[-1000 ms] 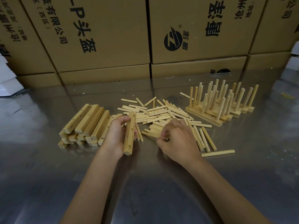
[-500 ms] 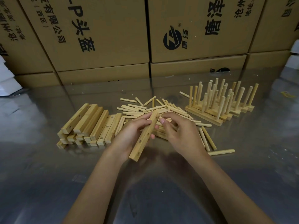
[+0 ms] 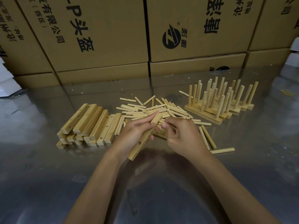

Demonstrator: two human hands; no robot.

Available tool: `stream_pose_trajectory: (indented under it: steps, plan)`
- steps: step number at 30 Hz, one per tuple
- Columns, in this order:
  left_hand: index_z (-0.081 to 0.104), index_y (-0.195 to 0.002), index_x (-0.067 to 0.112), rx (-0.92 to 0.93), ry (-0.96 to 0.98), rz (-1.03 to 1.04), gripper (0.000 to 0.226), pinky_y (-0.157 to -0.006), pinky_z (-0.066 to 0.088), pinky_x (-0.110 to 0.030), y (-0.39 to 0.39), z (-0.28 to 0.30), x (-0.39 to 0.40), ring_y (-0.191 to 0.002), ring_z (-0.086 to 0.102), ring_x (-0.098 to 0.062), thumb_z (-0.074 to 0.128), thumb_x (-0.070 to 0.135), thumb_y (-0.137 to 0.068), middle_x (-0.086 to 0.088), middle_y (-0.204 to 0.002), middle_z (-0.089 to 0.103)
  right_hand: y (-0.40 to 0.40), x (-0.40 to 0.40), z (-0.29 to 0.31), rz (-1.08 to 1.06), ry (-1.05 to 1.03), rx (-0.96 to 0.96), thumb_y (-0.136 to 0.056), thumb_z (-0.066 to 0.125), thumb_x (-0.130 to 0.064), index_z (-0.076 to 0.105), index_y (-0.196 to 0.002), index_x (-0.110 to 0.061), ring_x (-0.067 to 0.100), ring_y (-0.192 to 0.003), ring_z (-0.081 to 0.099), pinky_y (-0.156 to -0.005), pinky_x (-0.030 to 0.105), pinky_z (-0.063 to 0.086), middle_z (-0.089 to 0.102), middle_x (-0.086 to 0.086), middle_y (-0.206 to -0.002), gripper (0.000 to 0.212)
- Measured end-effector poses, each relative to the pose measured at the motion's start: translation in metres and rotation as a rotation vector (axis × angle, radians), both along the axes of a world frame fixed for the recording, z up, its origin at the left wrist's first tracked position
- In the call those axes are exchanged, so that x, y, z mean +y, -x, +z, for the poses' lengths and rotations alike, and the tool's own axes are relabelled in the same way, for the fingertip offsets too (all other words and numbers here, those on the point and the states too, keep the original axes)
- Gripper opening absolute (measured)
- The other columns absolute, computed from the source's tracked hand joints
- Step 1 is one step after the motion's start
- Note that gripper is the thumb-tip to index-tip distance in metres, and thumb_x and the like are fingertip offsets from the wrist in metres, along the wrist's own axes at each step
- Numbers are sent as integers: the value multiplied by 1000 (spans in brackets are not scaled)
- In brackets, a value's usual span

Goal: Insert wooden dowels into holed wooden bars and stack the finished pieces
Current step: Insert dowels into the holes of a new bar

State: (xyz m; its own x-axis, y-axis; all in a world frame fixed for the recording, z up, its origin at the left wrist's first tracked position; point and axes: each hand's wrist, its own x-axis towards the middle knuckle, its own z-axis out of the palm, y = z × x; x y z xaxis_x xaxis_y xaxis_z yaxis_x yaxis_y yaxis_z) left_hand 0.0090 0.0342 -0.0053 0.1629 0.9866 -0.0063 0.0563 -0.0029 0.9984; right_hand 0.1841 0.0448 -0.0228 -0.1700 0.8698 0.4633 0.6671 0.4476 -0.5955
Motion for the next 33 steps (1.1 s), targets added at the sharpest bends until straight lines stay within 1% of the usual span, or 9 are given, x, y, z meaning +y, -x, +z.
stream_pose_trajectory:
  steps: [3, 6, 9, 15, 19, 21, 24, 26, 33]
  plan:
    - [68, -126, 38, 9, -16, -21, 36, -66, 49, -17, 1, -1, 0, -71, 61, -8, 58, 19, -97, -3, -98, 75, 1, 0, 0, 44, 104, 135, -95, 59, -21, 75, -85, -24, 5, -49, 47, -46, 16, 30, 56, -8, -54, 19]
    - [69, -124, 40, 27, -23, -31, 35, -68, 49, -16, 2, -1, 1, -72, 62, -7, 59, 20, -97, -2, -100, 76, 2, 0, 3, 88, 221, 242, -96, 59, -22, 78, -88, -27, 8, -71, 64, -68, 30, 50, 73, -9, -76, 21]
    - [71, -120, 42, 24, -5, -50, 33, -69, 50, -15, 5, -1, 2, -73, 63, -8, 60, 21, -96, -1, -97, 76, 3, 0, 5, 120, 279, 316, -96, 60, -20, 78, -84, -27, -3, -83, 65, -75, 23, 51, 74, -20, -80, 23]
    - [70, -121, 43, -3, -6, -48, 33, -65, 49, -16, 7, 1, 4, -75, 64, -8, 61, 23, -96, 0, -100, 77, 3, 0, 9, 152, 352, 454, -97, 61, -29, 77, -77, -26, -3, -59, 55, -59, 11, 39, 65, -17, -61, 26]
    - [68, -125, 33, -113, 15, 155, 31, -57, 50, -25, 14, 3, 8, -68, 64, -11, 58, 20, -97, -4, -99, 77, 1, 3, 14, 43, 409, 743, -98, 55, -44, 73, -72, -16, 12, -49, 49, -46, 24, 41, 60, 0, -60, 42]
    - [64, -123, 33, -183, 35, 295, 29, -54, 49, -27, 24, 2, 12, -65, 62, -12, 55, 19, -99, -3, -97, 77, 0, 6, 9, -46, 274, 614, -98, 56, -36, 74, -80, -17, 10, -58, 55, -59, 26, 45, 66, -7, -69, 32]
    - [61, -123, 29, -298, 88, 372, 27, -49, 47, -25, 35, 1, 17, -62, 59, -11, 48, 19, -101, -2, -91, 74, 6, 1, -3, -28, 90, 10, -92, 61, -23, 72, -89, -25, 1, -86, 54, -74, 18, 42, 62, -13, -93, 11]
    - [61, -126, 24, -346, 138, 346, 30, -46, 47, -23, 37, 0, 19, -59, 59, -11, 46, 18, -101, -3, -91, 73, 14, -2, -13, 2, 71, -261, -92, 61, -25, 69, -94, -27, 5, -98, 46, -82, 22, 43, 54, -11, -100, 8]
    - [57, -134, 19, -350, 208, 263, 36, -43, 46, -23, 35, -4, 24, -57, 59, -12, 44, 18, -101, -5, -92, 75, 19, -6, -14, 28, 94, -247, -89, 62, -22, 57, -94, -27, 8, -96, 45, -76, 26, 39, 56, -14, -86, 9]
